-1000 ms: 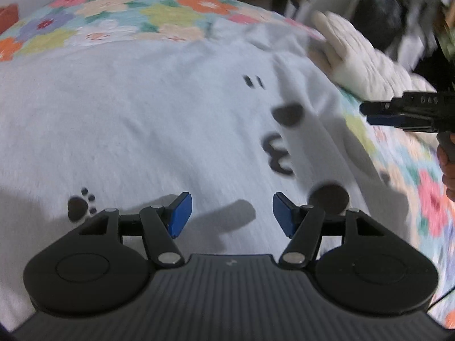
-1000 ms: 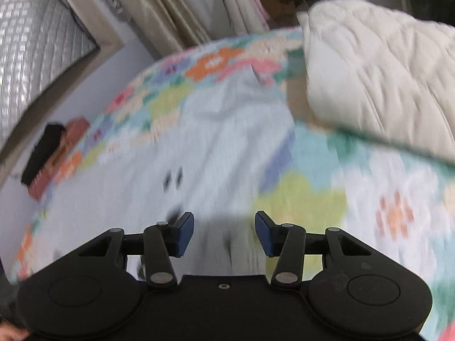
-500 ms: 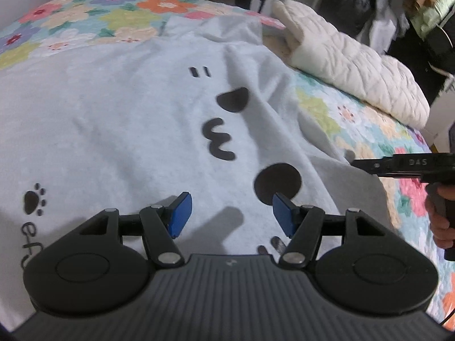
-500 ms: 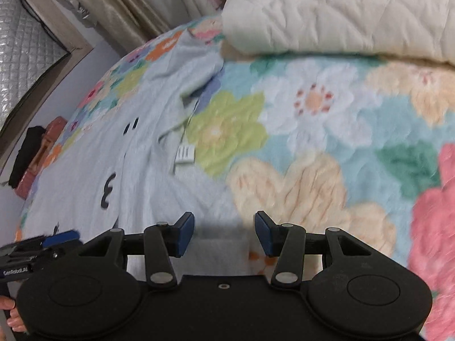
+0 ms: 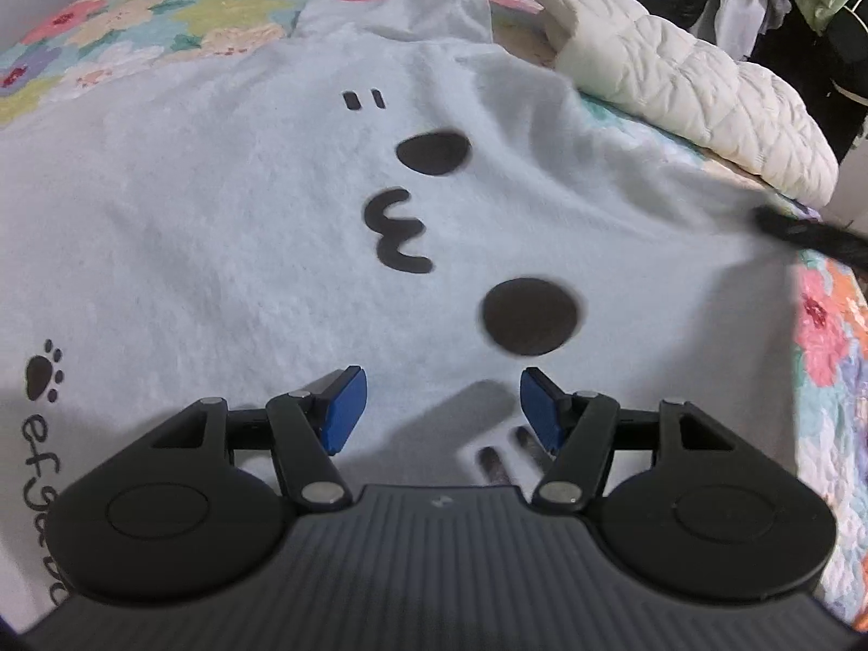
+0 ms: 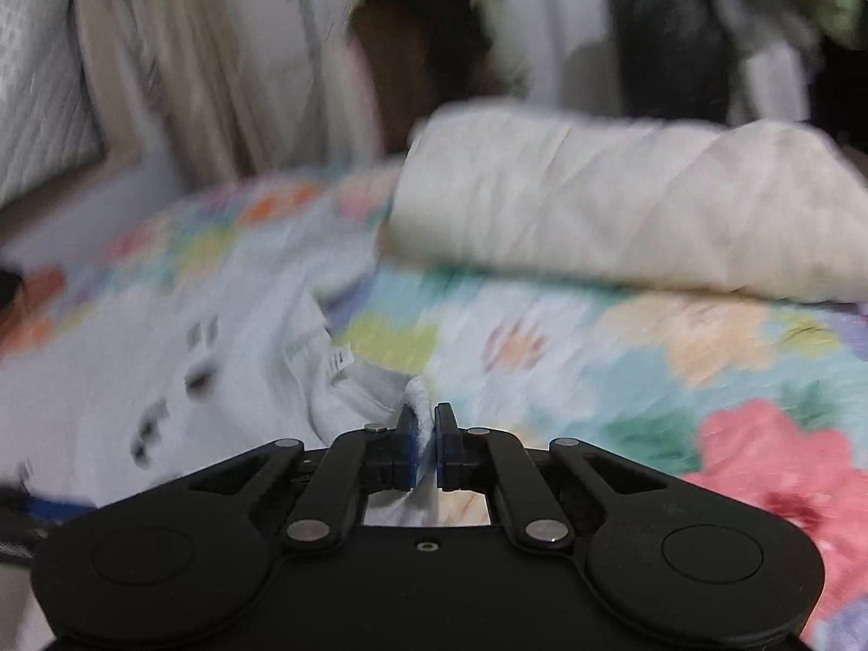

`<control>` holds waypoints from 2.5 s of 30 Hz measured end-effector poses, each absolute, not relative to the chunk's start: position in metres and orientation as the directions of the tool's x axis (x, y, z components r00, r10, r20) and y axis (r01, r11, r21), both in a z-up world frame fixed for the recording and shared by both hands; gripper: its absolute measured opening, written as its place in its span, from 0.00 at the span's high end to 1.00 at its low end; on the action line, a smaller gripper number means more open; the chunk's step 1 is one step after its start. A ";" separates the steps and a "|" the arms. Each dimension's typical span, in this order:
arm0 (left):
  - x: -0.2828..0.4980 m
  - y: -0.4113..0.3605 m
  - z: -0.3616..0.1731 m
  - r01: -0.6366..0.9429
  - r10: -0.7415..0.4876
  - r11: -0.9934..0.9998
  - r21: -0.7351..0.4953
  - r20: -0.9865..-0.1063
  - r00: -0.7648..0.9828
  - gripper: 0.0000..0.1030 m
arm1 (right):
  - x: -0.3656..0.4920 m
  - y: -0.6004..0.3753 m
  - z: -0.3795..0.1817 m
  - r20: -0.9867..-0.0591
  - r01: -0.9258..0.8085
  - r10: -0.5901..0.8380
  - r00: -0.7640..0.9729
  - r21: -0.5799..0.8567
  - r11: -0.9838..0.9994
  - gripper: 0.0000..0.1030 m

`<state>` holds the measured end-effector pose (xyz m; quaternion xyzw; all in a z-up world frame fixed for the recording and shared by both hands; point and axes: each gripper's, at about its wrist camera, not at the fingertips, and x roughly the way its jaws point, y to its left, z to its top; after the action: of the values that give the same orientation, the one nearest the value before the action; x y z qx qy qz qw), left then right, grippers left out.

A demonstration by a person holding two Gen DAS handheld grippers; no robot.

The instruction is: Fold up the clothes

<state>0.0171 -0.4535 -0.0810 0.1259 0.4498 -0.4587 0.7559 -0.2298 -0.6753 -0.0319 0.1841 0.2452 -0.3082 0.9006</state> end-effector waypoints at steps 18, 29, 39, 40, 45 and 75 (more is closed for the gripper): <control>0.034 -0.445 -0.061 0.815 -0.663 0.509 -0.275 -0.729 0.168 0.40 | -0.214 -0.652 -0.058 -0.617 0.632 -0.561 0.551 -0.130 0.764 0.94; 0.042 -0.454 -0.078 0.807 -0.652 0.511 -0.297 -0.746 0.138 0.39 | -0.201 -0.724 -0.028 -0.627 0.712 -0.506 0.592 0.112 0.694 0.75; 0.099 -0.523 -0.041 0.844 -0.741 0.412 -0.344 -0.666 0.090 0.40 | -0.128 -0.758 -0.068 -0.601 0.558 -0.176 0.779 0.538 0.632 0.52; 0.101 -0.535 -0.039 0.852 -0.740 0.403 -0.333 -0.667 0.090 0.40 | -0.120 -0.750 -0.068 -0.591 0.530 -0.166 0.789 0.518 0.672 0.54; 0.109 -0.590 -0.035 0.888 -0.734 0.357 -0.288 -0.675 0.076 0.40 | -0.087 -0.689 -0.070 -0.610 0.401 -0.205 0.765 0.202 0.893 0.72; 0.161 -0.528 -0.079 0.700 -0.845 0.433 -0.568 -0.525 0.097 0.53 | -0.059 -0.734 -0.047 -0.669 0.382 -0.138 0.731 0.233 0.895 0.98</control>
<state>0.1609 -0.5281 -0.0793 -0.0866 0.4191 -0.5253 0.7355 -0.0586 -0.7339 -0.0470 0.1802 0.3383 -0.1422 0.9126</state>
